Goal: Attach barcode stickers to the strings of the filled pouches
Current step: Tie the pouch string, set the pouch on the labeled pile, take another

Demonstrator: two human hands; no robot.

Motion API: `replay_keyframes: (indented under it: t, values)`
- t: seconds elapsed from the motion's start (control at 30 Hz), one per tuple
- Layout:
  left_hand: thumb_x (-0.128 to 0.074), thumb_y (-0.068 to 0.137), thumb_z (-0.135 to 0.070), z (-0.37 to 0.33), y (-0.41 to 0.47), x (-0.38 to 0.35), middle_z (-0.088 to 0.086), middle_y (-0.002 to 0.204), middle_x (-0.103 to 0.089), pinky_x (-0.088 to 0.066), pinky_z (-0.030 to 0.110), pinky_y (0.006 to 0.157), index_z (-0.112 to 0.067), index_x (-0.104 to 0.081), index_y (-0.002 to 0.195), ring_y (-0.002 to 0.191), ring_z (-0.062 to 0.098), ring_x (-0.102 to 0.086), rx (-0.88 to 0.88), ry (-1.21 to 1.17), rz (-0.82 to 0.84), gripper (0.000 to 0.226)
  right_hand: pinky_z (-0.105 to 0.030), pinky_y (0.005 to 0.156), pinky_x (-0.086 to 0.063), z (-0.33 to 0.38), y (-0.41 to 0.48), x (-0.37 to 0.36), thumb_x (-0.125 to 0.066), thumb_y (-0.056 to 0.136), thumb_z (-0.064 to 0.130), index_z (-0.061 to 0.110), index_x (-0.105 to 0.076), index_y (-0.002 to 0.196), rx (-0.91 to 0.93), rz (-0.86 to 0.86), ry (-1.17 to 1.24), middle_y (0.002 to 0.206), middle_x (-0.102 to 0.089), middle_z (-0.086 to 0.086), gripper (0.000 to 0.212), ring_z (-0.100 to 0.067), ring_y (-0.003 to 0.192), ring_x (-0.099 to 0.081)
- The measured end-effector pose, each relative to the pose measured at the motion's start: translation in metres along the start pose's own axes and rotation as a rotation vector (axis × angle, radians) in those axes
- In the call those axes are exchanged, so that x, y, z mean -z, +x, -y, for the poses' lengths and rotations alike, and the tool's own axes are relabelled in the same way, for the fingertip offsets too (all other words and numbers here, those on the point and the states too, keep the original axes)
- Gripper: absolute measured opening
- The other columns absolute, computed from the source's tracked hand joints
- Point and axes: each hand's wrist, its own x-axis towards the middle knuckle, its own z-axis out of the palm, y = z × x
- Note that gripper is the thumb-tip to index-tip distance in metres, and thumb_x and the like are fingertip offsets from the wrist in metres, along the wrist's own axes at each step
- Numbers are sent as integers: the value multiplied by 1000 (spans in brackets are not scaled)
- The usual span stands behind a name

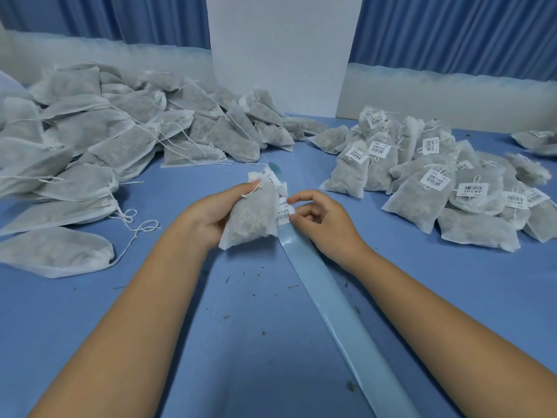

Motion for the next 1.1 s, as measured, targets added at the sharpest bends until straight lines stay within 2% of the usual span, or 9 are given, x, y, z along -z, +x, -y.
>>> replay_keyframes:
  t: [0.07,0.17,0.33,0.4,0.47,0.63,0.73,0.87,1.1]
  values:
    - [-66,90,-27,-1,0,0,5,91,-76,-58,23,60,-8,-74,97,72,13,-73,40,-77,37,22,-12,66,-42,-1,0,1,-64,90,3,20,-66,109,61,-14,-38,89,-71,-15,26,-5,63,-52]
    - [-68,86,-23,-1,-1,0,3,83,-75,-57,20,53,-7,-78,80,62,11,-71,96,-161,66,20,-9,71,-42,-4,0,1,-67,87,3,24,-67,112,140,-40,-117,87,-70,-4,32,-6,72,-59]
    - [-66,86,-21,0,-2,-2,2,71,-73,-56,20,49,-4,-77,67,54,10,-68,111,-194,73,27,-7,70,-38,-6,-2,0,-71,86,9,22,-72,107,279,-114,-270,90,-65,3,25,-6,77,-60]
    - [-66,86,-19,0,-2,-2,3,72,-73,-56,21,48,-3,-76,70,54,11,-68,127,-234,74,25,-7,69,-37,-5,-2,1,-72,86,11,22,-74,106,337,-156,-342,94,-63,3,23,-7,80,-58]
    - [-70,79,-15,0,-3,-1,4,81,-73,-57,23,49,-1,-75,79,56,12,-69,153,-280,80,15,-11,67,-40,-4,-2,1,-71,86,9,20,-75,107,373,-183,-374,96,-63,0,23,-7,81,-57]
    - [-71,71,-12,0,-2,-1,7,93,-73,-57,26,47,0,-75,84,63,16,-71,157,-339,83,18,-28,70,-53,2,-5,0,-69,86,3,12,-76,104,462,-220,-424,93,-72,-2,21,-14,78,-64]
    - [-71,70,-12,1,-1,0,9,99,-73,-57,25,48,-2,-72,93,66,14,-69,151,-337,63,25,-30,71,-54,4,-6,0,-69,87,3,9,-75,102,470,-203,-430,91,-72,-2,18,-16,80,-65]
    - [-68,71,-10,3,-1,-1,12,92,-72,-55,25,43,0,-75,80,54,16,-69,168,-302,62,15,-32,70,-54,3,-6,1,-68,86,2,11,-73,101,465,-194,-440,90,-71,1,18,-16,81,-65]
    - [-66,72,-12,5,3,2,13,90,-74,-56,24,44,0,-78,76,57,15,-70,164,-291,75,18,-31,66,-51,-1,-4,1,-67,85,7,18,-70,93,439,-212,-496,90,-68,7,14,-11,83,-63]
